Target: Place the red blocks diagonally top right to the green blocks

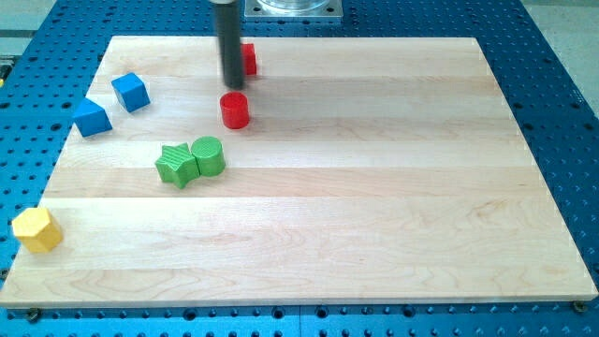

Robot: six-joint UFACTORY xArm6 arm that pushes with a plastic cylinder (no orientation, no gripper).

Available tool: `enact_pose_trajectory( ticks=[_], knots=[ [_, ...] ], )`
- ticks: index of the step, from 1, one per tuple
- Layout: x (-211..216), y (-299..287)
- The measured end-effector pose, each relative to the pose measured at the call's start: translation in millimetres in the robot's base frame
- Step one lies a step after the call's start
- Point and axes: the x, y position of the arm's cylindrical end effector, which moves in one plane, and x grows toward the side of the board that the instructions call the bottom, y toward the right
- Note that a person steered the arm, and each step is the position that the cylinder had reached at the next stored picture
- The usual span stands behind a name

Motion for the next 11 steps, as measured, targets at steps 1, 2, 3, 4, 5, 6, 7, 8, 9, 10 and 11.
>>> enact_pose_trajectory(
  ticks=[1, 2, 3, 4, 5, 6, 7, 8, 9, 10, 11],
  knots=[
    [-2.2, -1.6],
    [-46.2, -1.7],
    [-58.0, 42.3],
    [-57.7, 107.0],
    [-33.2, 48.4],
    [11.3, 35.3],
    [11.2, -28.6],
    [101.5, -14.1],
    [62.5, 29.4],
    [-15.6, 63.5],
    [6.6, 43.0]
  ],
)
